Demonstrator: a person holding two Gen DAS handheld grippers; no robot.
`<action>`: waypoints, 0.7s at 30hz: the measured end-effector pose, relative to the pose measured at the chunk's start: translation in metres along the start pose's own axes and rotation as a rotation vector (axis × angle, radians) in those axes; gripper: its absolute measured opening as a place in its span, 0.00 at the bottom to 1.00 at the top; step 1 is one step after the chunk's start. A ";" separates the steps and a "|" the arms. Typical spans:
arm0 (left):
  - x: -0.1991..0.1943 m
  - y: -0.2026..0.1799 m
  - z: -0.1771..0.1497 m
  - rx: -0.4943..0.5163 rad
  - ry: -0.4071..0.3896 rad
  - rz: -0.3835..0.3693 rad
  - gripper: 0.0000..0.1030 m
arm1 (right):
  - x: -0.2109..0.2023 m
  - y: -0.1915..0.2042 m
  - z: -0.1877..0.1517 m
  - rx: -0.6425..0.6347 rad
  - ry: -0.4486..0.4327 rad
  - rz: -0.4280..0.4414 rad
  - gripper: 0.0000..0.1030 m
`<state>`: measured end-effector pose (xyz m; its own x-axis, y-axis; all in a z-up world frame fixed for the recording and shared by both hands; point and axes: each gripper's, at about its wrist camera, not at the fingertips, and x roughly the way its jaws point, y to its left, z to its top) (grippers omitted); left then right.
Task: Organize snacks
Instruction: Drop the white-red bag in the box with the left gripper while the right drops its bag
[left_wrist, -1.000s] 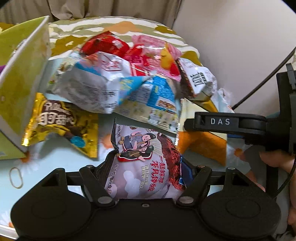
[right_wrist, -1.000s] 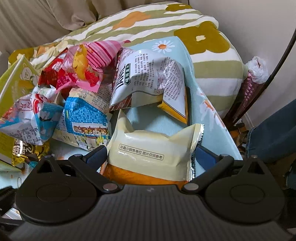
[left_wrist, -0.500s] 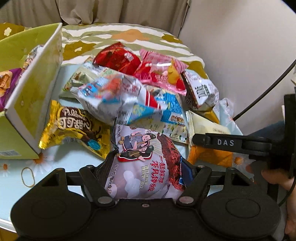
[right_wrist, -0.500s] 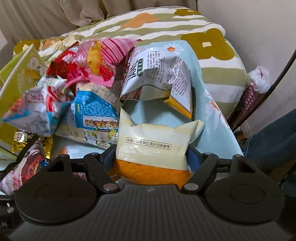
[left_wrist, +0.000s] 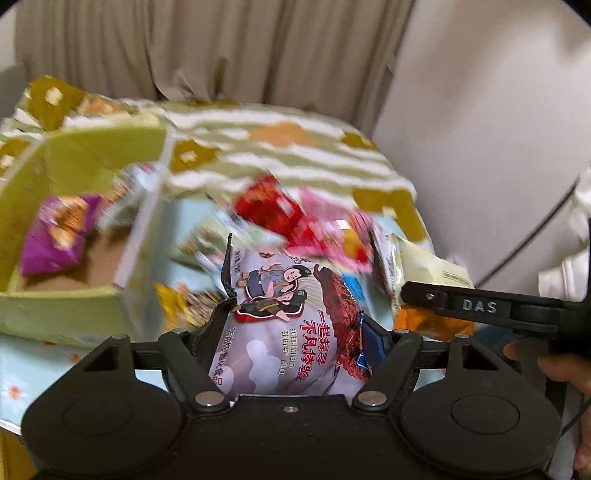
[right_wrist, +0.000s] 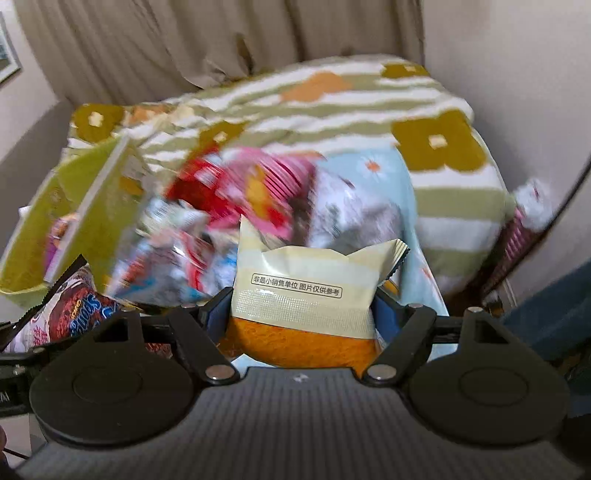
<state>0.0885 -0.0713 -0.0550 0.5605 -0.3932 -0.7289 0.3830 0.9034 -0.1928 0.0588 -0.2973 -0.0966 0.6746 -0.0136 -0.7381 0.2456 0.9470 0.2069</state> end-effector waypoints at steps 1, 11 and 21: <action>-0.006 0.006 0.003 -0.006 -0.020 0.015 0.75 | -0.004 0.008 0.006 -0.016 -0.014 0.016 0.89; -0.051 0.104 0.052 -0.097 -0.149 0.170 0.75 | -0.021 0.121 0.054 -0.130 -0.121 0.170 0.89; -0.040 0.218 0.075 -0.152 -0.129 0.192 0.75 | 0.014 0.238 0.077 -0.166 -0.106 0.235 0.89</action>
<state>0.2045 0.1283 -0.0180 0.7050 -0.2222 -0.6735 0.1517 0.9749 -0.1629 0.1805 -0.0972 -0.0082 0.7704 0.1871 -0.6095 -0.0373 0.9676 0.2499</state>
